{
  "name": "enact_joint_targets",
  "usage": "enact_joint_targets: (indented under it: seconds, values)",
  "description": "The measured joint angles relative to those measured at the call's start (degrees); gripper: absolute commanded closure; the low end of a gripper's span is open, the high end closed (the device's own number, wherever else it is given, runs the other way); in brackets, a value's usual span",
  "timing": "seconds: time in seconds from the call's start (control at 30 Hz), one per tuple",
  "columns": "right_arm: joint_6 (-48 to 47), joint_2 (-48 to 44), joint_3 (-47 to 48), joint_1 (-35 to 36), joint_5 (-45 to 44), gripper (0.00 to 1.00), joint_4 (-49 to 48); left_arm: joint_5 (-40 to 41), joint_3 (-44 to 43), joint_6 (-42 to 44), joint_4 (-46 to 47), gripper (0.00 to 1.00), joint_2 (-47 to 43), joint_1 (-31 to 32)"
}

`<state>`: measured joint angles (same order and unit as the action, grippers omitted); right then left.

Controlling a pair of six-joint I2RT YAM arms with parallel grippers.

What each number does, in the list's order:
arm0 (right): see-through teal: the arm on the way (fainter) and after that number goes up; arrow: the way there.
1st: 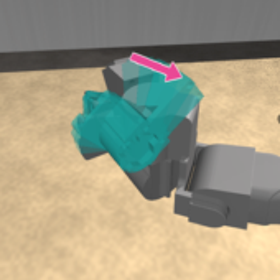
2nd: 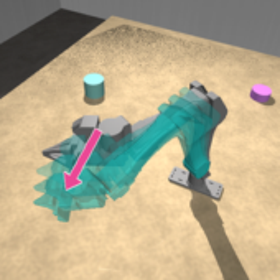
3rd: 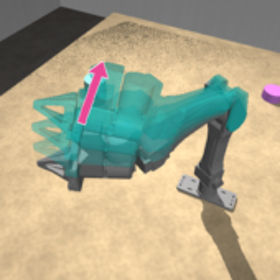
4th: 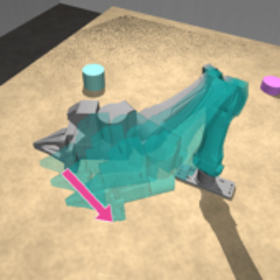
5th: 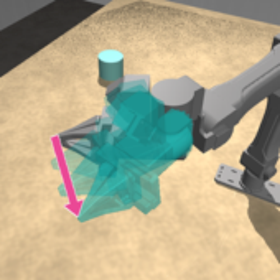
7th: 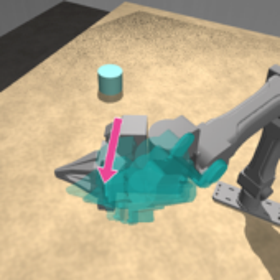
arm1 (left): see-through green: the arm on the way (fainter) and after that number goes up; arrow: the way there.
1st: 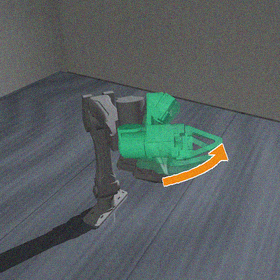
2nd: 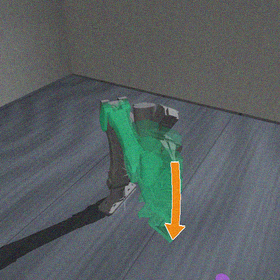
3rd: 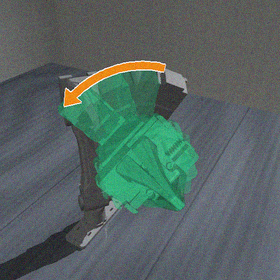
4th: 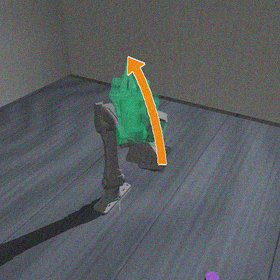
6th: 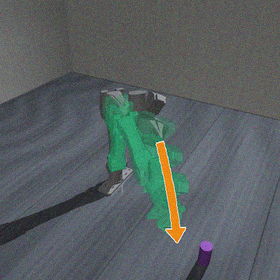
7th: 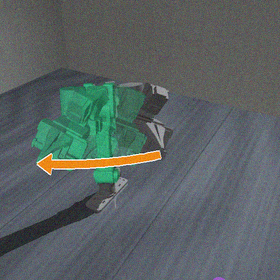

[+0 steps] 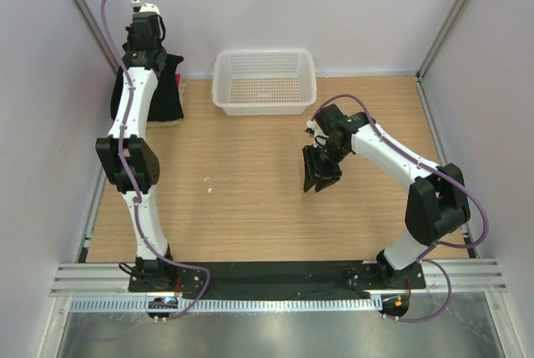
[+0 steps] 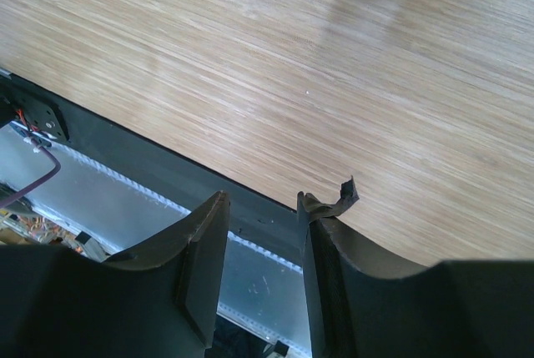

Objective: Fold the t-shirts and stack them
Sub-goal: Neatly place the folded tshirt to the corner

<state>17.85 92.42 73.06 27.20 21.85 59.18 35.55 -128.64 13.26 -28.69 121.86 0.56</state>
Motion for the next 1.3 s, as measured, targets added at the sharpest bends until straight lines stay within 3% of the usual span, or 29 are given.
enact_joint_targets:
  seconds: [0.37, 0.87, 1.3]
  values:
    - [-0.26, 0.0, -0.02, 0.0, -0.09, 0.55, 0.02, -0.09, -0.07, 1.4, 2.36, 1.0, 1.99, 0.0]
    - [-1.07, 2.93, -1.77, -0.81, -0.74, 0.55, 0.11, -1.68, -10.91, 1.97, 7.02, 1.0, 17.92, -4.22]
    - [-1.22, 6.71, -2.16, -1.2, -0.72, 0.55, 0.15, -2.99, -13.35, 1.73, 16.31, 1.0, 27.74, -5.57]
